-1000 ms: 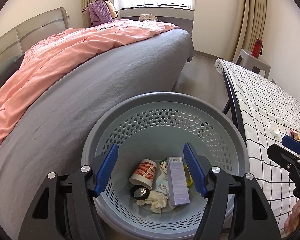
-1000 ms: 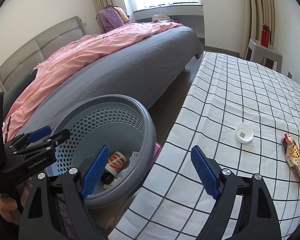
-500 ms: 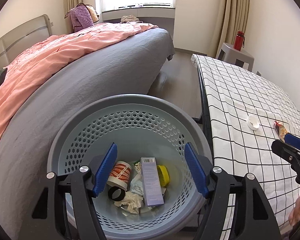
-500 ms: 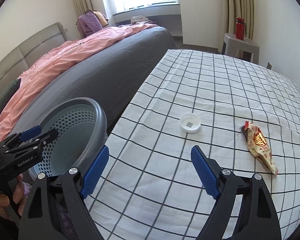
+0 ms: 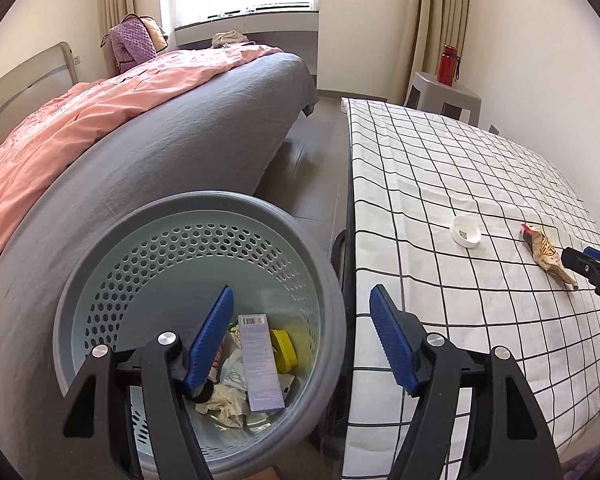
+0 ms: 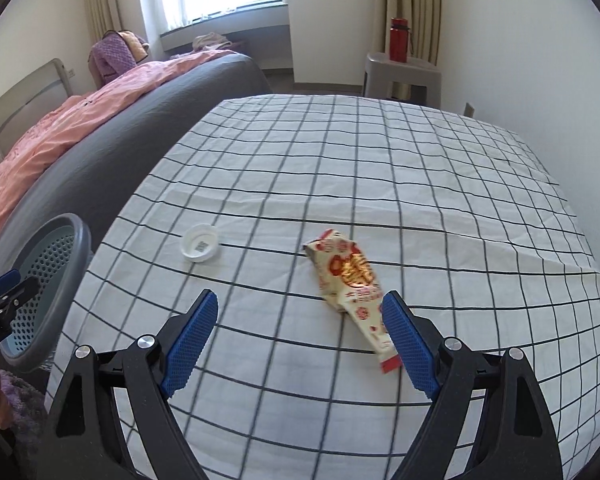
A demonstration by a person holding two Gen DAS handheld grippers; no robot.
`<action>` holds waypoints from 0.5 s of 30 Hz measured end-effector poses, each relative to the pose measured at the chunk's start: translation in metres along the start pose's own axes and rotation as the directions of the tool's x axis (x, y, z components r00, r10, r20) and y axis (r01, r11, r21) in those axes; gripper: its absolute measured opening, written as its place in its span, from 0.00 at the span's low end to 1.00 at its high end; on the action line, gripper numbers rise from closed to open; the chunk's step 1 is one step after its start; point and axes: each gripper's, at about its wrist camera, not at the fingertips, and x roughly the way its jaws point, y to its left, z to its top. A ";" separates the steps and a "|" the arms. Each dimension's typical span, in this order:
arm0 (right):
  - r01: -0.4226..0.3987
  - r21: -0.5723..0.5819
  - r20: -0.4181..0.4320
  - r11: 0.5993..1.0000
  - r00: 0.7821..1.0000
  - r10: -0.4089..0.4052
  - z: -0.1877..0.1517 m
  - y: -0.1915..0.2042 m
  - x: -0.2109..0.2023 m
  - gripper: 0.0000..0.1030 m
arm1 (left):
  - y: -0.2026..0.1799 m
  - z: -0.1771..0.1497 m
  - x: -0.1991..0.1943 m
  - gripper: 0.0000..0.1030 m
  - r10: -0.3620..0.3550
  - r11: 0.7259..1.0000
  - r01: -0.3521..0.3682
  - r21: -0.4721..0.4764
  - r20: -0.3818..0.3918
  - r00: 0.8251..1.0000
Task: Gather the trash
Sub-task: 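Close the right tool on the red-and-white snack wrapper and lift it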
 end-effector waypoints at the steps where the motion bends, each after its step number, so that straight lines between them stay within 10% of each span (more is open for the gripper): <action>1: 0.013 0.009 -0.008 1.000 1.000 -0.013 0.000 -0.008 0.005 0.80 | -0.003 0.000 0.001 0.66 -0.004 1.000 0.004 0.004 -0.004 1.000; 15: 0.032 -0.007 -0.141 0.999 0.989 -0.032 -0.001 -0.031 0.061 0.64 | -0.032 -0.004 0.014 0.66 -0.047 0.998 0.049 0.042 -0.056 0.997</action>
